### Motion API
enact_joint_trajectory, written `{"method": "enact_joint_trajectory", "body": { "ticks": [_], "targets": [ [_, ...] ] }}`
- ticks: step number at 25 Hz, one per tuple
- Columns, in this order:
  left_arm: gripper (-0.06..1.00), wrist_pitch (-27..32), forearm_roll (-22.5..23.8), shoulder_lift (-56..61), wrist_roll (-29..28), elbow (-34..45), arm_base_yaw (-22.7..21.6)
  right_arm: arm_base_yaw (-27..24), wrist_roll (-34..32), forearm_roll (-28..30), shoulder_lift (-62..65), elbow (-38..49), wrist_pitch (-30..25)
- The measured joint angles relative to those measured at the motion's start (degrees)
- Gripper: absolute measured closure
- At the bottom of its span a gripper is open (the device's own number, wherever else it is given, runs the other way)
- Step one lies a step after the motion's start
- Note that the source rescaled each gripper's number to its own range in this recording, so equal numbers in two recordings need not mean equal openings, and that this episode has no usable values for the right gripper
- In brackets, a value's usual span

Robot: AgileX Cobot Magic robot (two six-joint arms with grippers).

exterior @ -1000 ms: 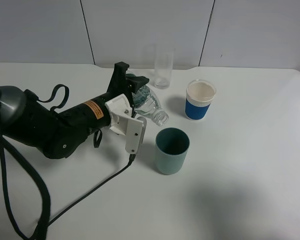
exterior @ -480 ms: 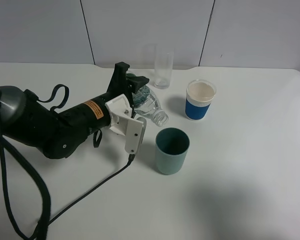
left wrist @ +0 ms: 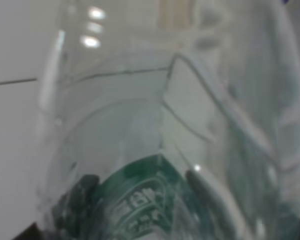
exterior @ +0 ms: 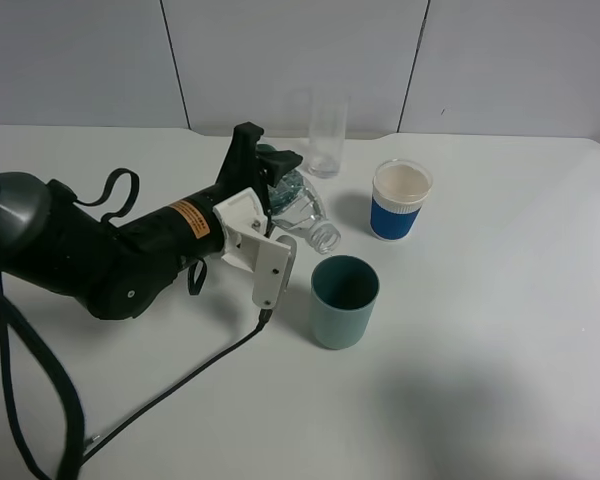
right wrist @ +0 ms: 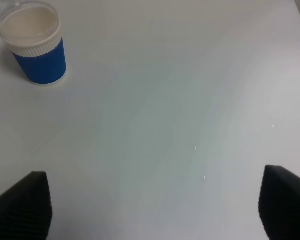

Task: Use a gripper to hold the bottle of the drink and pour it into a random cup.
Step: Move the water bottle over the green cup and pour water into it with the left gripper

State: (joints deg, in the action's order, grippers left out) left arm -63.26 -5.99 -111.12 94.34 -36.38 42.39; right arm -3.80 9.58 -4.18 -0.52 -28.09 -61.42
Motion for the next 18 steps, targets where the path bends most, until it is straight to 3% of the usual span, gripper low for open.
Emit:
{"method": "enact_joint_trajectory", "body": {
  "ticks": [18],
  "targets": [
    [0.92,0.0,-0.1,0.1,3.7,0.0,0.1,0.0,0.0,0.0,0.0,0.0,0.0]
  ]
}}
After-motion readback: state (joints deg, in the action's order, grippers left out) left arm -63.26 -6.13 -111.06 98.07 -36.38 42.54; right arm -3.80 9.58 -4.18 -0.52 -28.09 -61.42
